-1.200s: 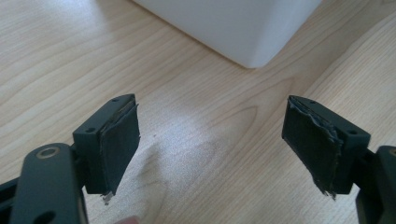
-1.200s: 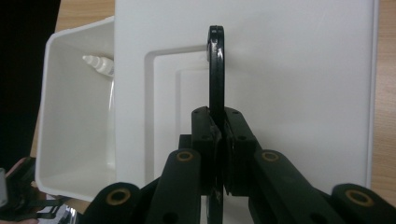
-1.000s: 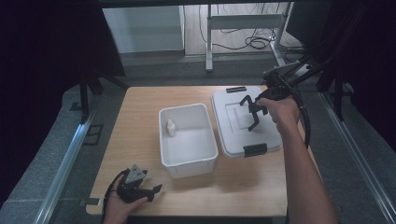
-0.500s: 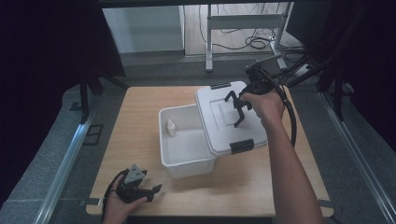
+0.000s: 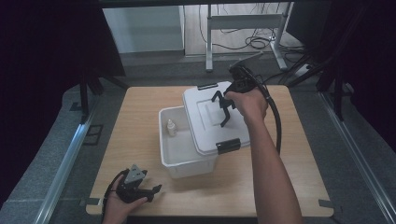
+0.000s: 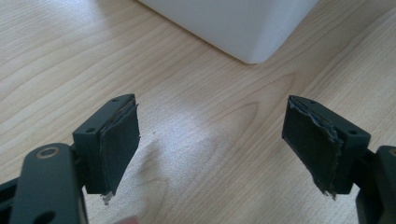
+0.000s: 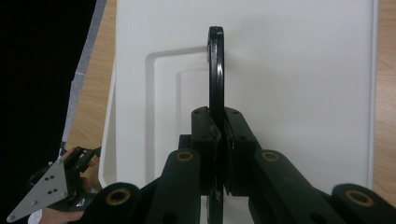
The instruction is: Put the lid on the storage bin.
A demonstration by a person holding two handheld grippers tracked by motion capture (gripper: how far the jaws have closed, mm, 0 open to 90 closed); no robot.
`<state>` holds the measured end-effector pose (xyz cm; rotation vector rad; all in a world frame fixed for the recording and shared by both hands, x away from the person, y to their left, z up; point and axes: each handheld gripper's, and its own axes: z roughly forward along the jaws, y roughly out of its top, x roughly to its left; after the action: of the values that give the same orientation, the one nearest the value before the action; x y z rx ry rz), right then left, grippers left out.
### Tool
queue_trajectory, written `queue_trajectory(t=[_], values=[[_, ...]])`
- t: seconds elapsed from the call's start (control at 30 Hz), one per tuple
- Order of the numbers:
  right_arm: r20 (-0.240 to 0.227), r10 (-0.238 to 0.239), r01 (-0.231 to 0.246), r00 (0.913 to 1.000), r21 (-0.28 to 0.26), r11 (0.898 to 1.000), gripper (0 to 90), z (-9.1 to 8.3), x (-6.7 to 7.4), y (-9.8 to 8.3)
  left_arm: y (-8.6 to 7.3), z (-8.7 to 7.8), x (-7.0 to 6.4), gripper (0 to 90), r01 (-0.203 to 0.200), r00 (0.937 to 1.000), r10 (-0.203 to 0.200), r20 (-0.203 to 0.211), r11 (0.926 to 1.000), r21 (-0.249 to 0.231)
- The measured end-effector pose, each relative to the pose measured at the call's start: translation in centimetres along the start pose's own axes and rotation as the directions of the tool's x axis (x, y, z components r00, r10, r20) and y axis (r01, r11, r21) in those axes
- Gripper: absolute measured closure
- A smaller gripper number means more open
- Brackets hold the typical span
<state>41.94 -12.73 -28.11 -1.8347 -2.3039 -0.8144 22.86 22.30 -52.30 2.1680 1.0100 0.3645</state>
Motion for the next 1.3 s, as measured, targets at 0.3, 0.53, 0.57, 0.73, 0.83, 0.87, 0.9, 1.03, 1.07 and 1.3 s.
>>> queue_trajectory(t=[0.3, 0.53, 0.57, 0.73, 0.83, 0.87, 0.9, 1.03, 1.07, 1.3], values=[[-0.01, 0.001, -0.001, 1.0, 0.034, 0.999, 85.3, 2.3, 1.2, -0.1, 0.0, 0.2, 0.0, 19.1, -0.01, 0.9999, 0.01, -0.004, 0.9999, 0.012], [-0.044, 0.01, -0.008, 0.999, 0.047, 0.999, 85.4, 3.8, 2.2, -0.2, 0.0, 0.3, -0.1, 19.1, -0.016, 0.9999, 0.016, -0.001, 0.9997, 0.016], [-0.046, 0.011, -0.008, 0.9989, 0.051, 0.999, 85.3, 4.0, 2.4, -0.3, 0.0, 0.3, -0.1, 19.1, -0.016, 0.9999, 0.016, -0.001, 0.9997, 0.016], [-0.061, 0.012, -0.008, 0.9981, 0.06, 0.998, 85.3, 4.8, 2.9, -0.4, 0.0, 0.3, 0.0, 19.1, -0.019, 0.9998, 0.019, 0.0, 0.9997, 0.018], [-0.064, 0.009, -0.005, 0.9979, 0.06, 0.998, 85.4, 5.1, 3.1, -0.4, 0.0, 0.4, 0.0, 19.1, -0.021, 0.9998, 0.021, 0.0, 0.9996, 0.02], [-0.066, 0.006, -0.002, 0.9978, 0.065, 0.998, 85.3, 5.3, 3.4, -0.5, 0.0, 0.3, 0.0, 19.1, -0.02, 0.9998, 0.02, 0.002, 0.9996, 0.019], [-0.067, 0.004, 0.0, 0.9977, 0.067, 0.998, 85.3, 5.5, 3.5, -0.5, 0.0, 0.3, 0.0, 19.1, -0.02, 0.9998, 0.02, 0.002, 0.9996, 0.019], [-0.07, 0.008, -0.003, 0.9975, 0.075, 0.997, 85.3, 6.1, 3.8, -0.7, 0.0, 0.4, 0.0, 19.1, -0.021, 0.9998, 0.021, 0.003, 0.9996, 0.019], [-0.073, 0.011, -0.006, 0.9972, 0.077, 0.997, 85.3, 6.2, 3.9, -0.7, 0.0, 0.4, 0.0, 19.1, -0.022, 0.9998, 0.022, 0.002, 0.9996, 0.02], [-0.079, 0.015, -0.009, 0.9968, 0.076, 0.997, 85.3, 6.6, 4.3, -1.0, 0.1, 0.3, 0.0, 19.1, -0.018, 0.9998, 0.018, 0.008, 0.9998, 0.013]])
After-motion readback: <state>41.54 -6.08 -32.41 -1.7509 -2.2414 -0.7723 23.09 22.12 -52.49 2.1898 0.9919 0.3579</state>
